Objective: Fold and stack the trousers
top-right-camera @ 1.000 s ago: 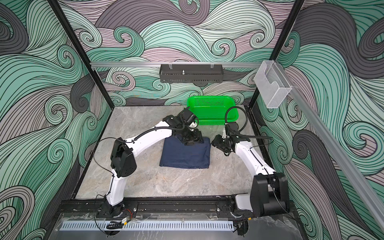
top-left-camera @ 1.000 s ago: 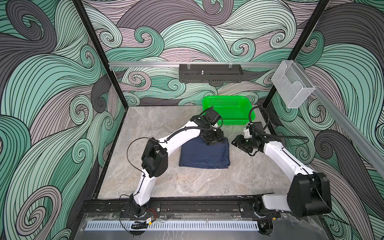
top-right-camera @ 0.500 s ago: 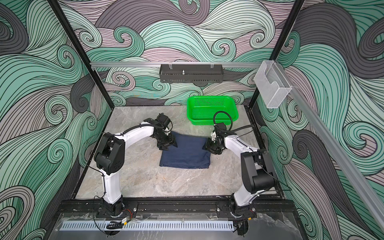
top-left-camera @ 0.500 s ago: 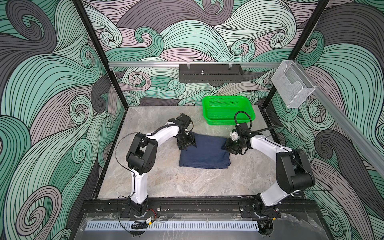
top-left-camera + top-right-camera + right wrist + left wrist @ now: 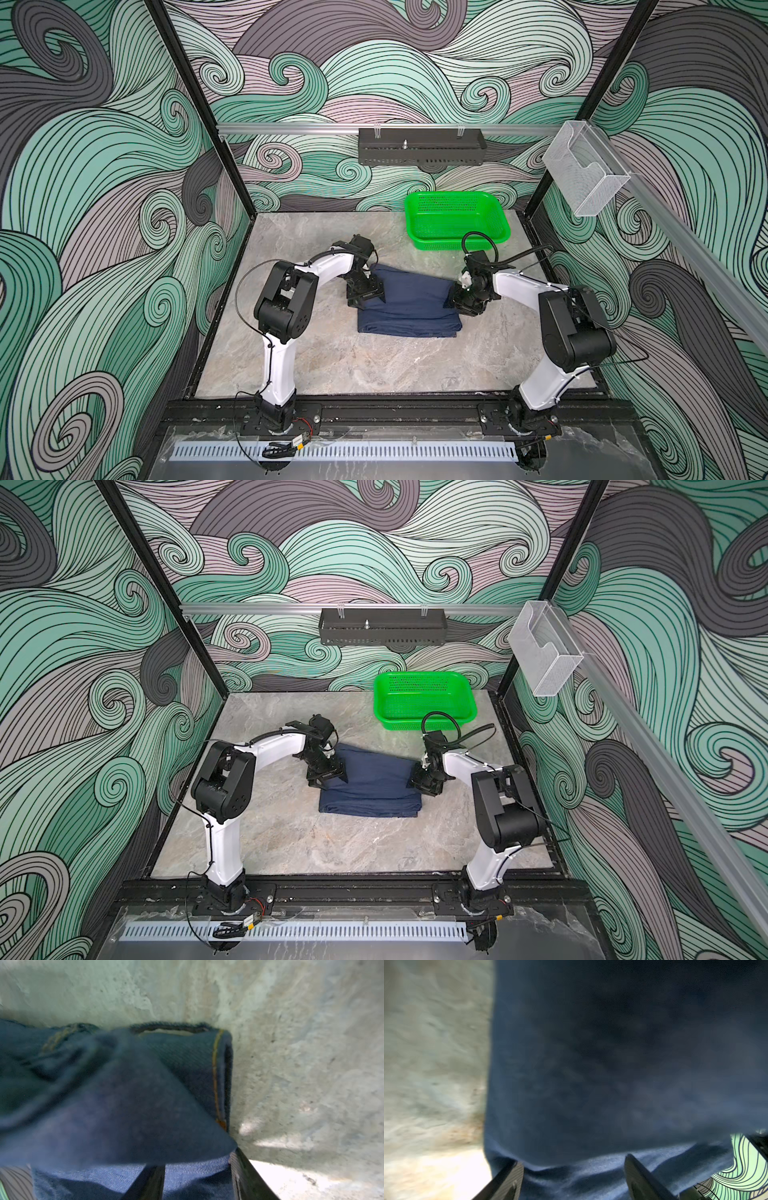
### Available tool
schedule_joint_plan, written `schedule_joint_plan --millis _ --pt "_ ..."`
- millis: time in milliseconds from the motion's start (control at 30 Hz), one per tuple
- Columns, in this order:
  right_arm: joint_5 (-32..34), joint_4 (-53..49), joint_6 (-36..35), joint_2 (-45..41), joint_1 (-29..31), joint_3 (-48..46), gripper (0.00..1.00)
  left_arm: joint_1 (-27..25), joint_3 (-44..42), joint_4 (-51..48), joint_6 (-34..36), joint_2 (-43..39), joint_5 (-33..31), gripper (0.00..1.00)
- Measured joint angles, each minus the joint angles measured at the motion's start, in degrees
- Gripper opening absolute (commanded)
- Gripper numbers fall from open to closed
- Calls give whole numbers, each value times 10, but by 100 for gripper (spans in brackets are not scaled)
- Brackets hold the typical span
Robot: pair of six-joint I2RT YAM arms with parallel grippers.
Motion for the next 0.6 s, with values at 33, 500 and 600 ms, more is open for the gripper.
schedule_joint_plan --millis 33,500,600 --pt "0 -2 0 3 4 4 52 5 -3 -1 3 0 -4 80" --pt "-85 20 58 83 105 86 52 113 -17 -66 38 -37 -74 80" --pt "-90 31 83 101 142 107 51 137 -17 -79 44 -63 -85 80"
